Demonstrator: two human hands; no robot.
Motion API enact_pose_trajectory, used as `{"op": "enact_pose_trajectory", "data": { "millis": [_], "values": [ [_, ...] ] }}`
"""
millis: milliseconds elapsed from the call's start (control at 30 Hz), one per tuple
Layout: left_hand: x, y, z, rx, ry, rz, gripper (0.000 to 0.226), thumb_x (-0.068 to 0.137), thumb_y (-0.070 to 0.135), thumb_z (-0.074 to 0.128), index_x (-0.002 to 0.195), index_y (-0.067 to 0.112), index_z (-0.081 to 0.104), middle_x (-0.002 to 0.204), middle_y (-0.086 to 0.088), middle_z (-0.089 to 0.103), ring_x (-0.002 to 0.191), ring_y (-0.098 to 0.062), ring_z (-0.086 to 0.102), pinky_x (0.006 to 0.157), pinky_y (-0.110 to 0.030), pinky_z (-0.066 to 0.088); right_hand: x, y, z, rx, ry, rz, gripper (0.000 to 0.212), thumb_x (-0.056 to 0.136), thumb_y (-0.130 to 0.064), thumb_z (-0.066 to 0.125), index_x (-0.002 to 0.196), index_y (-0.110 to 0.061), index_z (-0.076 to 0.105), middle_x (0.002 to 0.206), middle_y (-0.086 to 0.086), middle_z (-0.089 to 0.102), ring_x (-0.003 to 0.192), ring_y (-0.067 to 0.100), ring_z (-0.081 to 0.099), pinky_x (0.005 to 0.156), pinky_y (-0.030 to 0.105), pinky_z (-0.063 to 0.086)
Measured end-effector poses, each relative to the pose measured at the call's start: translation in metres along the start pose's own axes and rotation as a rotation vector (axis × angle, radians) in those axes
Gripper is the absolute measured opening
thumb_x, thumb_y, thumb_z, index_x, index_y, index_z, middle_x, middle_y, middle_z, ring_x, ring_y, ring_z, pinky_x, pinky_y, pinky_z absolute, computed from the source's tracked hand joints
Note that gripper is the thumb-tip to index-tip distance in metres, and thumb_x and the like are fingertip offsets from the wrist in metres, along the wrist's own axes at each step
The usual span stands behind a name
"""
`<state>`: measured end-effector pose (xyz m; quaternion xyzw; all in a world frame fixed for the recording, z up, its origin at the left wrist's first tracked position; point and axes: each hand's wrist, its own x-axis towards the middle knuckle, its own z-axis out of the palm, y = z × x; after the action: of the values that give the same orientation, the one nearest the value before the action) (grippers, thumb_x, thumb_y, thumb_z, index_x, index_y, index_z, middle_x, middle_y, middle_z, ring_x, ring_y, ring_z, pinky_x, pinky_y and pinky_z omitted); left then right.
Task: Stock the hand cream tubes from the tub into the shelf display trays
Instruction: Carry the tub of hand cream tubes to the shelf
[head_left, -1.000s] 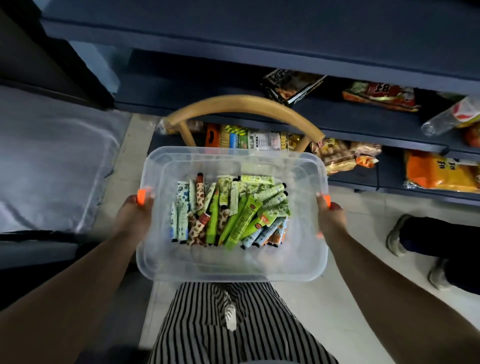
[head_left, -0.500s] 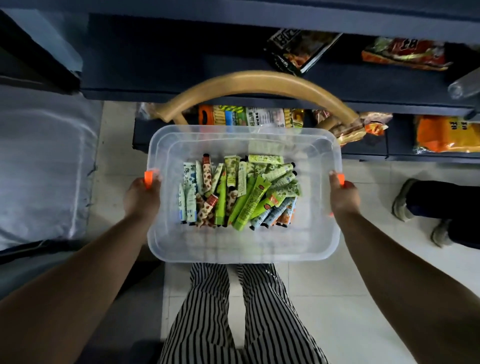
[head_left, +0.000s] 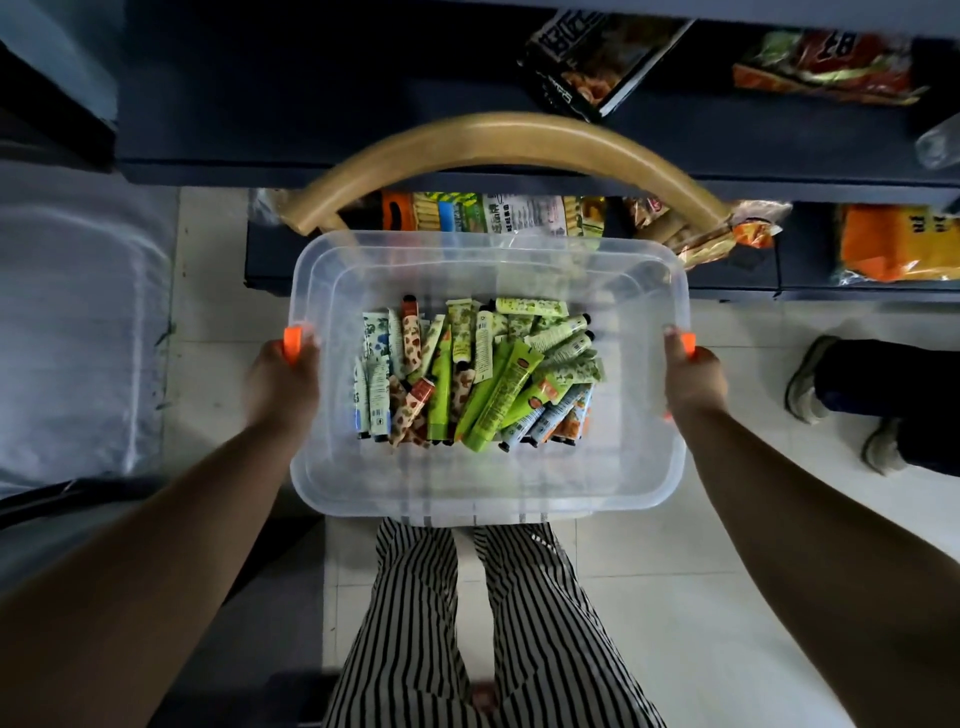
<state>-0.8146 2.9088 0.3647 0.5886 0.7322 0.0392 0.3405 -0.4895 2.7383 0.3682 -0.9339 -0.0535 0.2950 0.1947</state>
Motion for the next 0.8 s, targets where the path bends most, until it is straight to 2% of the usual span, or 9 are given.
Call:
{"op": "enact_pose_trajectory", "data": {
  "millis": [67, 200, 300, 433, 533, 600, 667, 733, 800],
  "values": [
    [0.001, -0.002, 0.002, 0.025, 0.018, 0.0, 0.05, 0.094, 0.048, 0.036, 0.091, 0.004, 0.06, 0.076, -0.015, 0.06, 0.067, -0.028, 0.055, 0.051, -0.027, 0.033, 0.002, 0.001, 0.001, -0.004, 0.009, 0.0, 0.064, 0.09, -0.059, 0.037, 0.104, 0.0, 0.056, 0.105, 0.025, 0.061, 0.098, 0.043, 0.058, 0.088, 0.052, 0.048],
    [0.001, -0.003, 0.005, 0.077, 0.046, 0.004, 0.054, 0.093, 0.052, 0.034, 0.095, 0.004, 0.059, 0.082, -0.017, 0.062, 0.075, -0.032, 0.056, 0.066, -0.031, 0.037, 0.005, 0.001, 0.002, -0.019, 0.025, 0.001, 0.062, 0.091, -0.057, 0.036, 0.106, 0.0, 0.055, 0.108, 0.025, 0.061, 0.101, 0.043, 0.057, 0.088, 0.052, 0.047],
    [0.001, -0.007, 0.008, 0.096, 0.057, 0.008, 0.058, 0.093, 0.054, 0.031, 0.095, 0.004, 0.059, 0.082, -0.017, 0.062, 0.077, -0.034, 0.058, 0.066, -0.033, 0.04, 0.007, 0.001, 0.002, -0.021, 0.012, -0.017, 0.062, 0.091, -0.057, 0.035, 0.104, -0.001, 0.056, 0.104, 0.024, 0.061, 0.1, 0.041, 0.058, 0.088, 0.051, 0.048],
    [0.003, -0.005, 0.007, 0.085, 0.037, -0.012, 0.056, 0.093, 0.051, 0.035, 0.097, 0.002, 0.059, 0.084, -0.018, 0.062, 0.078, -0.035, 0.059, 0.067, -0.035, 0.043, 0.007, 0.002, 0.0, -0.014, -0.008, -0.027, 0.061, 0.09, -0.058, 0.036, 0.102, -0.002, 0.056, 0.089, 0.017, 0.055, 0.097, 0.041, 0.058, 0.087, 0.05, 0.048],
    [-0.005, 0.005, -0.001, 0.093, -0.036, -0.008, 0.048, 0.094, 0.043, 0.041, 0.112, 0.0, 0.054, 0.1, -0.022, 0.062, 0.086, -0.036, 0.059, 0.069, -0.035, 0.044, 0.004, -0.001, -0.006, -0.02, -0.082, -0.032, 0.06, 0.091, -0.057, 0.037, 0.101, -0.001, 0.055, 0.089, 0.018, 0.055, 0.096, 0.042, 0.058, 0.086, 0.05, 0.049],
    [-0.022, 0.02, -0.014, 0.119, -0.033, 0.07, 0.046, 0.094, 0.035, 0.045, 0.126, 0.003, 0.044, 0.113, -0.021, 0.058, 0.095, -0.038, 0.058, 0.075, -0.038, 0.047, -0.004, -0.006, -0.017, -0.076, -0.119, -0.092, 0.056, 0.093, -0.049, 0.04, 0.108, 0.002, 0.056, 0.095, 0.023, 0.058, 0.099, 0.042, 0.058, 0.087, 0.046, 0.048],
    [-0.04, 0.039, -0.031, 0.142, 0.002, 0.198, 0.047, 0.094, 0.029, 0.047, 0.132, 0.002, 0.039, 0.121, -0.024, 0.055, 0.102, -0.041, 0.056, 0.084, -0.043, 0.048, -0.014, -0.012, -0.03, -0.137, -0.105, -0.172, 0.048, 0.093, -0.039, 0.046, 0.119, 0.001, 0.053, 0.111, 0.025, 0.058, 0.108, 0.041, 0.054, 0.091, 0.04, 0.043],
    [-0.059, 0.063, -0.051, 0.151, 0.019, 0.338, 0.046, 0.094, 0.023, 0.048, 0.133, 0.002, 0.041, 0.125, -0.024, 0.054, 0.11, -0.04, 0.053, 0.088, -0.039, 0.041, -0.028, -0.022, -0.044, -0.16, -0.091, -0.264, 0.045, 0.092, -0.031, 0.051, 0.126, -0.001, 0.049, 0.125, 0.024, 0.053, 0.116, 0.038, 0.049, 0.094, 0.036, 0.038],
    [-0.077, 0.088, -0.069, 0.126, 0.025, 0.436, 0.039, 0.094, 0.02, 0.049, 0.128, 0.002, 0.048, 0.121, -0.022, 0.059, 0.108, -0.037, 0.056, 0.086, -0.035, 0.041, -0.043, -0.034, -0.054, -0.164, -0.097, -0.367, 0.042, 0.092, -0.029, 0.052, 0.124, -0.002, 0.052, 0.127, 0.022, 0.054, 0.117, 0.036, 0.05, 0.094, 0.034, 0.038]
  ]
}}
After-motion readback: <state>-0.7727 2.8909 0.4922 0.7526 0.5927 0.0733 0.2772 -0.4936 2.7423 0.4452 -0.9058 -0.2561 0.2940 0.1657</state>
